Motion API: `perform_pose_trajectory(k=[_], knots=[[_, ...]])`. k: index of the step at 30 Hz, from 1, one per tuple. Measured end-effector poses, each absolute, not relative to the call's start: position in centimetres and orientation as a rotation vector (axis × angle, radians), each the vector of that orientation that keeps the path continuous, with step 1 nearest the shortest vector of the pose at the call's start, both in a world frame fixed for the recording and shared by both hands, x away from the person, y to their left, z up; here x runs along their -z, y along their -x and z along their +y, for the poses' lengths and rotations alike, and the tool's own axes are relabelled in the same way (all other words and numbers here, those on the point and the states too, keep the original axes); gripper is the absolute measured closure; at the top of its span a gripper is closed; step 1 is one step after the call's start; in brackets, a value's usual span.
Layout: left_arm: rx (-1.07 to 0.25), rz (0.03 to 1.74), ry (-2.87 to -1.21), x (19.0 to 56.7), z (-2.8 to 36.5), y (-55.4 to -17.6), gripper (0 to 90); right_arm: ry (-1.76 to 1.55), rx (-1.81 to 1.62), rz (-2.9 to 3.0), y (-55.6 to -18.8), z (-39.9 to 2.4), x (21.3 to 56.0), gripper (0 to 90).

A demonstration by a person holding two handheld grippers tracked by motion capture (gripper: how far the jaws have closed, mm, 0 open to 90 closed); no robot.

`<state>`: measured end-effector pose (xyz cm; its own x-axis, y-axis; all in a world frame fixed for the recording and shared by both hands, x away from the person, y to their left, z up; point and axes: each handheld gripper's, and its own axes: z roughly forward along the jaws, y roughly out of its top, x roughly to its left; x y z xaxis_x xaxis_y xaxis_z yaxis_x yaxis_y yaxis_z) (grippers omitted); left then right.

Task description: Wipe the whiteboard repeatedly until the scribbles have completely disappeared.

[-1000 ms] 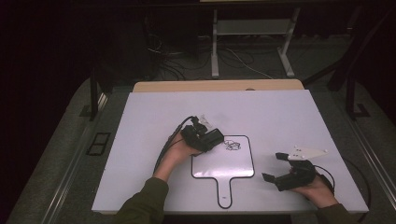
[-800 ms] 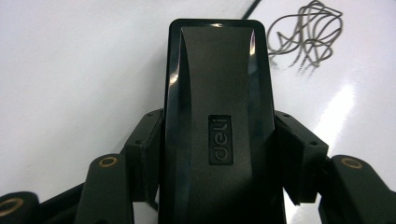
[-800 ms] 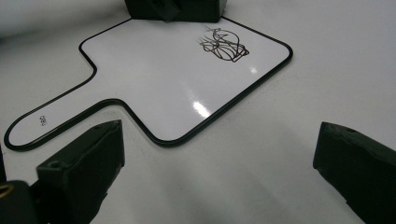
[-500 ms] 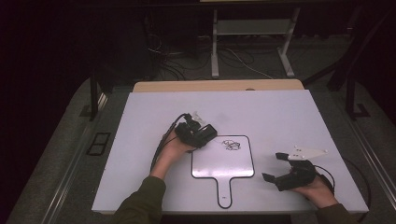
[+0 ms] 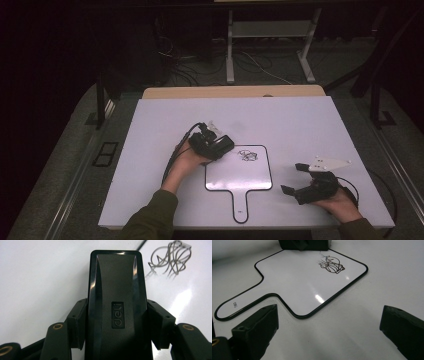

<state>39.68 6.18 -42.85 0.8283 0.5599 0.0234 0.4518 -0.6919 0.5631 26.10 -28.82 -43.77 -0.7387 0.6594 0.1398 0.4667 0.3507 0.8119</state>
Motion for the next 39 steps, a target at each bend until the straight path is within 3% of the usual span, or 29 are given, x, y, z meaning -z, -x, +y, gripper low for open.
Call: perform_pose_trajectory(k=[7, 22, 31, 39], knots=[[-0.316, 0.792, -2.437, 42.9, 7.2, -40.4, 39.4, -1.021, -1.336, 2.398, -26.1, -28.8, 43.7, 0.9], [-0.303, 0.742, -2.477, 42.8, 6.2, -39.6, 39.3, -1.017, -1.33, 2.399, -26.1, -28.8, 43.8, 0.9], [-0.318, 0.804, -2.434, 43.0, 7.2, -40.8, 39.3, -1.016, -1.331, 2.4, -26.1, -28.8, 43.8, 0.9], [-0.283, 0.739, -2.472, 42.9, 6.2, -39.1, 39.3, -1.017, -1.331, 2.398, -26.1, -28.8, 43.8, 0.9]])
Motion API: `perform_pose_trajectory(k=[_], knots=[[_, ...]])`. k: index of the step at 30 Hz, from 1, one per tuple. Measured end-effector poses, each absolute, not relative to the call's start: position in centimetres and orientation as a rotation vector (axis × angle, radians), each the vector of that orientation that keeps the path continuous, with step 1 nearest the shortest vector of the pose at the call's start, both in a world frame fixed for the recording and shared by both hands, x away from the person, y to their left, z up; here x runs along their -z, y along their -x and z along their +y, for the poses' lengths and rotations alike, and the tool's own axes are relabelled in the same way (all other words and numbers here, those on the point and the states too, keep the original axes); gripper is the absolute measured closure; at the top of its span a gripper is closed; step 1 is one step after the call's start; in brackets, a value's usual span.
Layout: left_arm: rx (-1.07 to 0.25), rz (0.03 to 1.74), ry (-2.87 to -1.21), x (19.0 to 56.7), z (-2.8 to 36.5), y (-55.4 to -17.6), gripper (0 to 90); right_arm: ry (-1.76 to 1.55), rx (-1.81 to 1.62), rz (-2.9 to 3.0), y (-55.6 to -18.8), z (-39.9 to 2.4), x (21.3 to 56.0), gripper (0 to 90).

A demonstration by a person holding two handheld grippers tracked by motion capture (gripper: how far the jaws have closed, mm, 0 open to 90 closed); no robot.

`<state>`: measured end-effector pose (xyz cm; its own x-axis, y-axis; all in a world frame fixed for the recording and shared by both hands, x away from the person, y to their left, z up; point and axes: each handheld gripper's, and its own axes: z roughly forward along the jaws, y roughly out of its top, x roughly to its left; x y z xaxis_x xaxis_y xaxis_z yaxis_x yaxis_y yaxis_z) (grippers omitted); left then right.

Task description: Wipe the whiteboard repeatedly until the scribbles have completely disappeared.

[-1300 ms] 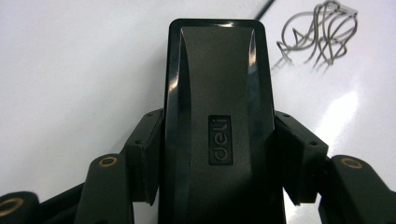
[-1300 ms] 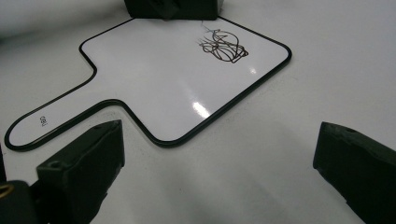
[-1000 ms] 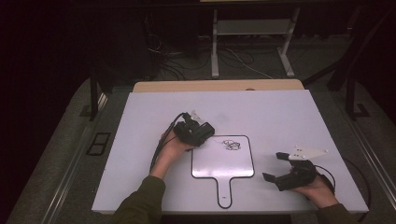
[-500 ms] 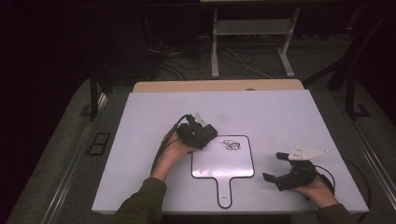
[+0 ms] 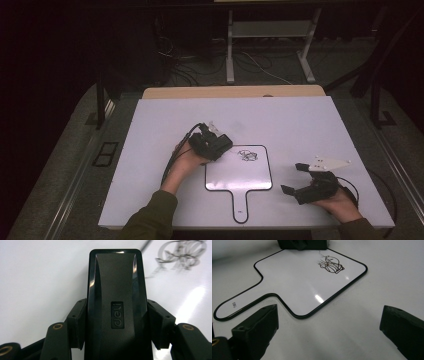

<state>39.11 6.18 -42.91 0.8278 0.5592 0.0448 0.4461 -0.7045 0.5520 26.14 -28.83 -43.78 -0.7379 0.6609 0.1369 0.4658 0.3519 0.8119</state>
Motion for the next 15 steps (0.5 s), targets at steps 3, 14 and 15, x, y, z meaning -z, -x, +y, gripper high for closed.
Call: perform_pose_trajectory(k=[3, 14, 15], knots=[[-0.276, 0.734, -2.469, 42.9, 6.2, -39.0, 39.3, -1.02, -1.332, 2.398, -26.1, -28.8, 43.7, 0.9], [-0.323, 0.819, -2.431, 43.0, 7.8, -40.6, 39.3, -1.015, -1.33, 2.4, -26.1, -28.8, 43.8, 0.9], [-0.336, 0.81, -2.447, 42.9, 7.7, -40.5, 39.3, -1.015, -1.331, 2.4, -26.1, -28.8, 43.8, 0.9]])
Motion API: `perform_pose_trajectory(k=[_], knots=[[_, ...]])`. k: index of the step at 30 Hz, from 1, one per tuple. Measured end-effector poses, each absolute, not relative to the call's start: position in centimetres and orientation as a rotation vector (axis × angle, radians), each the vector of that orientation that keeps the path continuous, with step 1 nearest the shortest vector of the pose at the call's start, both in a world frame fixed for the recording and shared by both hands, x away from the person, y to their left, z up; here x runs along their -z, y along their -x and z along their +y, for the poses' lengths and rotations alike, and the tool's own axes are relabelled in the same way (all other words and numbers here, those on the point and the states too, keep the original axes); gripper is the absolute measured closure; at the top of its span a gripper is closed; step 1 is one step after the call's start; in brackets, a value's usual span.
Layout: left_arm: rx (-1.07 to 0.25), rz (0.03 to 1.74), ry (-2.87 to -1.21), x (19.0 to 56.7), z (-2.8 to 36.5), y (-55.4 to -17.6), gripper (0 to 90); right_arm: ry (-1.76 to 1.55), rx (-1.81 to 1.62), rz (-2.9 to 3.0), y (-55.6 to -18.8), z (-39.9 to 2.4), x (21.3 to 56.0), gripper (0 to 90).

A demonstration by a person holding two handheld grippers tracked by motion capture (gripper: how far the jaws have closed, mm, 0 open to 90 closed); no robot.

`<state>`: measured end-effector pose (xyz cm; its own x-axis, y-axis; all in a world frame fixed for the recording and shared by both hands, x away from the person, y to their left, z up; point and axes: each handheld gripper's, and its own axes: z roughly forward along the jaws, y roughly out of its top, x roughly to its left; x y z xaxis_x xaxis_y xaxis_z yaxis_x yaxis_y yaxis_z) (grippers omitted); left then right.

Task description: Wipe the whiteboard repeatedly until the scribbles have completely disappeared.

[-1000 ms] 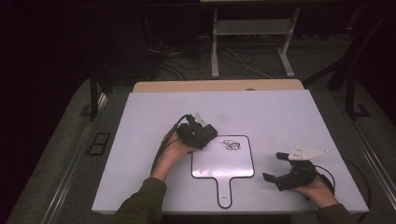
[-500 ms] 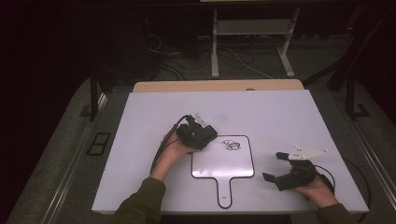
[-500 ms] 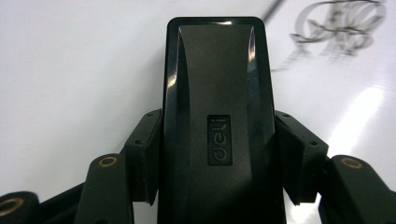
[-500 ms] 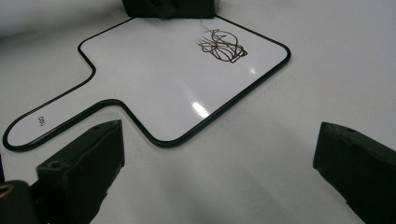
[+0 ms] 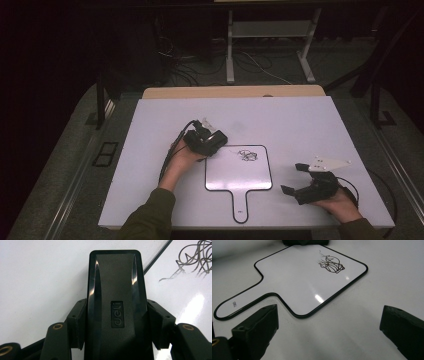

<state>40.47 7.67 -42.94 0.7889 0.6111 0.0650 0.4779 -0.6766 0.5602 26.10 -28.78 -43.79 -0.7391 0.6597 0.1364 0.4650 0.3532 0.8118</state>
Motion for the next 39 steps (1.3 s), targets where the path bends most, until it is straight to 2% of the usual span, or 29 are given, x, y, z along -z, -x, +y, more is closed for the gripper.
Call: perform_pose_trajectory(k=[9, 17, 24, 34, 39], knots=[[-0.294, 0.743, -2.481, 42.8, 7.2, -38.7, 39.2, -1.017, -1.33, 2.4, -26.1, -28.8, 43.8, 0.9], [-0.334, 0.78, -2.467, 42.9, 7.2, -40.6, 39.3, -1.016, -1.321, 2.409, -26.1, -28.7, 43.9, 0.9], [-0.26, 0.795, -2.424, 42.7, 7.3, -40.7, 39.2, -1.018, -1.324, 2.407, -26.2, -28.7, 43.9, 0.9], [-0.144, 0.672, -2.419, 42.6, 2.9, -38.4, 39.2, -1.014, -1.33, 2.407, -26.1, -28.7, 43.8, 0.9], [-0.146, 0.583, -2.459, 42.7, 0.9, -38.0, 39.2, -1.016, -1.329, 2.408, -26.1, -28.7, 43.8, 0.9]])
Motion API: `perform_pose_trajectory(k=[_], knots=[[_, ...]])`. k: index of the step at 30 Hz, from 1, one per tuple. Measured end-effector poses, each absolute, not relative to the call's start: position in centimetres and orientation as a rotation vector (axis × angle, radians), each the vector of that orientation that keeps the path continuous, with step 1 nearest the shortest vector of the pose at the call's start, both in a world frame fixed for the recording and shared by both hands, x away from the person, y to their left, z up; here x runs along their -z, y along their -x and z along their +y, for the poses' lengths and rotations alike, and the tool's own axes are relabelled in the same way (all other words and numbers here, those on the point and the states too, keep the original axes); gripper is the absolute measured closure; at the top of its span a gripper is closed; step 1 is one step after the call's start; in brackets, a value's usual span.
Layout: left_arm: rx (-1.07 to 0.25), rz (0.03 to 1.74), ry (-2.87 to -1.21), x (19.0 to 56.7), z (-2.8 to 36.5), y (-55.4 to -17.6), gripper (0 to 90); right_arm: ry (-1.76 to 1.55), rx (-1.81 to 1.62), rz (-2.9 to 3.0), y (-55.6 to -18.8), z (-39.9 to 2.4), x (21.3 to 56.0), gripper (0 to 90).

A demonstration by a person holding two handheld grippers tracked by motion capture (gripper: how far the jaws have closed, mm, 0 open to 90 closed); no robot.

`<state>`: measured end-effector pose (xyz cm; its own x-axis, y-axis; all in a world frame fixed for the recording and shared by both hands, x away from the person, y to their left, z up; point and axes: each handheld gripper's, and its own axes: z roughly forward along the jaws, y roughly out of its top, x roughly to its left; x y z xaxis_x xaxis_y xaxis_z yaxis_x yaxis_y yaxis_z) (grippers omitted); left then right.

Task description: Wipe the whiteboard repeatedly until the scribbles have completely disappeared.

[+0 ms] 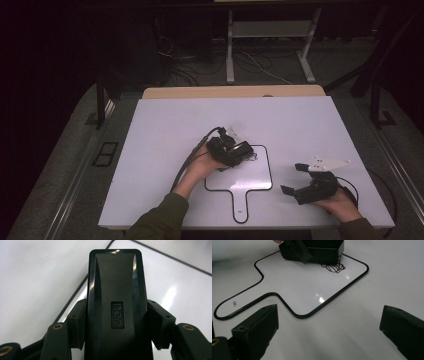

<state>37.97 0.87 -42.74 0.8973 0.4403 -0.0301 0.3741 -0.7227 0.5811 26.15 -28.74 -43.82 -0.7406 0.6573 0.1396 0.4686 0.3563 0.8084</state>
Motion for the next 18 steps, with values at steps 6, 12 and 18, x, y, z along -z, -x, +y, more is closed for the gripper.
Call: perform_pose_trajectory(k=[6, 12, 18], knots=[[-0.131, 0.577, -2.477, 43.0, -0.5, -38.4, 39.2, -1.021, -1.332, 2.404, -26.2, -28.8, 43.8, 0.9], [-0.169, 0.552, -2.501, 43.0, -1.1, -38.8, 39.2, -1.024, -1.335, 2.401, -26.2, -28.9, 43.9, 0.8], [-0.164, 0.551, -2.508, 42.9, -1.5, -39.4, 39.0, -1.019, -1.334, 2.404, -26.1, -28.9, 43.8, 0.9]])
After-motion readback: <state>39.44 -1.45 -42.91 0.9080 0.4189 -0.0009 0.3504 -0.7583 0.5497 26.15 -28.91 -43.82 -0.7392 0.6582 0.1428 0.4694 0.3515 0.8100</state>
